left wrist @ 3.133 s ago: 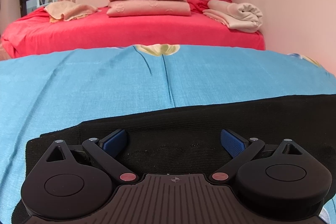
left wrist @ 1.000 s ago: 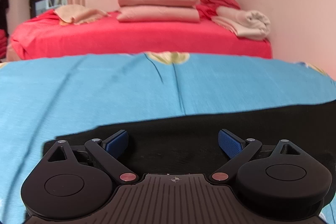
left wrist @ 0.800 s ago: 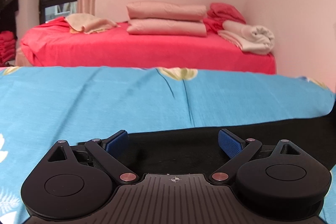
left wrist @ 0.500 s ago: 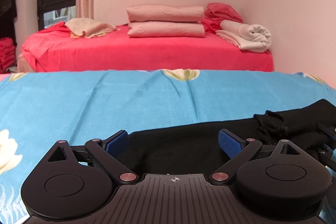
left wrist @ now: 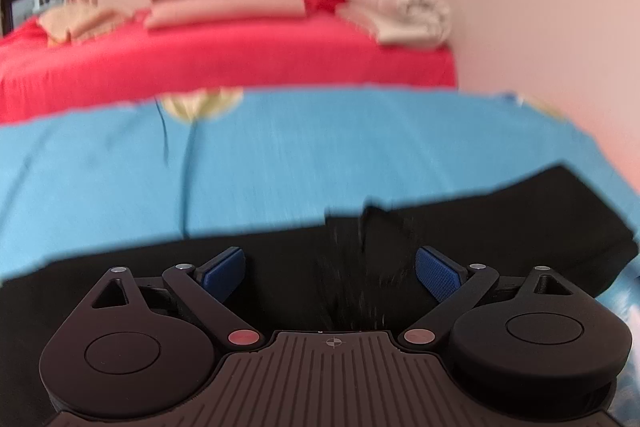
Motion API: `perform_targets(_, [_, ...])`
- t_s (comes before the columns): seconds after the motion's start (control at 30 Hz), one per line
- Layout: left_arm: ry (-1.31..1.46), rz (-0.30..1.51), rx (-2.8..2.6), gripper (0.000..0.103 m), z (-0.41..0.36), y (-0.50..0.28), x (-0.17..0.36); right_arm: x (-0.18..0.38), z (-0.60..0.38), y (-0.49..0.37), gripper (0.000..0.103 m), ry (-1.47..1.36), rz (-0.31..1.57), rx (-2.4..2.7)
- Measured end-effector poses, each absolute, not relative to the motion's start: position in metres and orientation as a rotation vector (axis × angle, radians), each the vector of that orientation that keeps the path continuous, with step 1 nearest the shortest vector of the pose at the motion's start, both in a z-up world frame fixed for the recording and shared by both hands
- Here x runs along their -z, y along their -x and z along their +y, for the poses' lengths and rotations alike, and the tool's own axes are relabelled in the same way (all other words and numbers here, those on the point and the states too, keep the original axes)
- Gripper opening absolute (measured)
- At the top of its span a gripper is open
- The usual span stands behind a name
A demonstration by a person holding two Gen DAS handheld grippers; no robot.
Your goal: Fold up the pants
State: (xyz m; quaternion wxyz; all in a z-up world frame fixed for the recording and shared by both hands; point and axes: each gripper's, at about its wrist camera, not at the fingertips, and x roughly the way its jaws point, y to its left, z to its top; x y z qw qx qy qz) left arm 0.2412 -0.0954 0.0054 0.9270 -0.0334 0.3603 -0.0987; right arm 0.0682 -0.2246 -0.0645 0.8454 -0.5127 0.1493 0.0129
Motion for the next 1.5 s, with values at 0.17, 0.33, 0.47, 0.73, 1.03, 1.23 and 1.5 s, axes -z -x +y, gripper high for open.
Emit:
perform_targets(0.17, [0.047,0.667,0.196,0.103,-0.094,-0.228,0.005,0.048,-0.297,-0.085,0.065,0.945,0.426,0.171])
perform_targets(0.33, [0.034,0.651,0.182,0.103,-0.097,-0.226,0.005,0.024,-0.342,-0.103,0.066,0.66,0.444,0.274])
perform_targets(0.47, [0.006,0.635,0.153,0.103,-0.101,-0.224,0.004,0.031,-0.325,-0.102,0.065,0.724,0.436,0.242])
perform_targets(0.73, [-0.016,0.622,0.141,0.103,-0.104,-0.223,0.004,0.014,-0.34,-0.125,0.076,0.596,0.404,0.37])
perform_targets(1.03, [-0.022,0.619,0.136,0.103,-0.105,-0.223,0.005,0.015,-0.327,-0.142,0.079,0.652,0.366,0.364])
perform_targets(1.23, [-0.022,0.619,0.136,0.103,-0.105,-0.223,0.005,0.051,-0.303,-0.144,0.079,0.957,0.356,0.329])
perform_targets(1.5, [-0.025,0.621,0.137,0.103,-0.105,-0.223,0.006,0.038,-0.335,-0.123,0.083,0.858,0.432,0.367])
